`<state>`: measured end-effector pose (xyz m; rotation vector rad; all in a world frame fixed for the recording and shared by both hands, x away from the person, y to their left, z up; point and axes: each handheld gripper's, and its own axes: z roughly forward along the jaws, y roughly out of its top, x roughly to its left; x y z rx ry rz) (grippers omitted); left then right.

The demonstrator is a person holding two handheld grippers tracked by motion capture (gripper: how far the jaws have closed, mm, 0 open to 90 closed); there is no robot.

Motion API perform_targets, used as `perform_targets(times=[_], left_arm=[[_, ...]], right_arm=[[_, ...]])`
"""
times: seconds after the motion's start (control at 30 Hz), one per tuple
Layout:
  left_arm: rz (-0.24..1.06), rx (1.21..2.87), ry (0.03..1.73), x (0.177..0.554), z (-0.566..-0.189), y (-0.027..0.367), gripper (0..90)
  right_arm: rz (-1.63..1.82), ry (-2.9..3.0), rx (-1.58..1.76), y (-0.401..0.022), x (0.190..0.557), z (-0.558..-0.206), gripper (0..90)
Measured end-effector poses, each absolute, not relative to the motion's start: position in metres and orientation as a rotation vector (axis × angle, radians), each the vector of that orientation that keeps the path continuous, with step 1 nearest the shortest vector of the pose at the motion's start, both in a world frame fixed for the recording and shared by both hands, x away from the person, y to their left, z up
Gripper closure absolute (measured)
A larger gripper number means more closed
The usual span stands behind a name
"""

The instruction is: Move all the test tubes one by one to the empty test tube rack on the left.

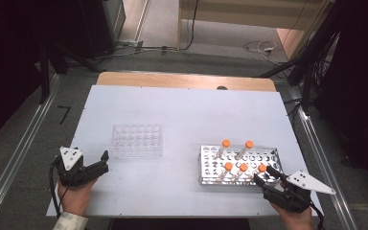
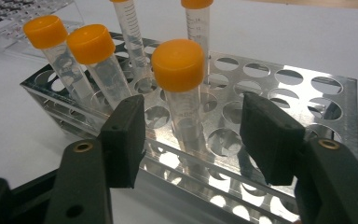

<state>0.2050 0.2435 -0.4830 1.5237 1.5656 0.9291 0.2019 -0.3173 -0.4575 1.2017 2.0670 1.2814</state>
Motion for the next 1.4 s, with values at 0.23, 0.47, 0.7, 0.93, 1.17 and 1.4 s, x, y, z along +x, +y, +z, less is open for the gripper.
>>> perform_targets(times=[0.23,0.47,0.7,0.93,1.17,1.4], left_arm=[[0.929,1.525,1.564,0.205,-0.483,0.243,5.0],[0.928,1.525,1.563,0.205,-0.483,0.243,5.0],[0.927,1.524,1.563,0.205,-0.483,0.243,5.0],[0.926,1.524,1.562,0.205,-0.483,0.243,5.0],[0.925,1.522,1.563,0.205,-0.483,0.243,5.0],[0.925,1.522,1.561,0.205,-0.483,0.243,5.0]], right_arm=[[1.257,2.082,1.175,-0.311,0.205,-0.461,52.0],[1.253,2.072,1.159,-0.31,0.207,-0.462,65.1],[1.246,2.065,1.149,-0.308,0.207,-0.461,71.3],[1.24,2.054,1.144,-0.307,0.205,-0.459,71.7],[1.257,2.026,1.136,-0.308,0.202,-0.452,72.1],[1.266,2.006,1.136,-0.308,0.201,-0.444,72.3]])
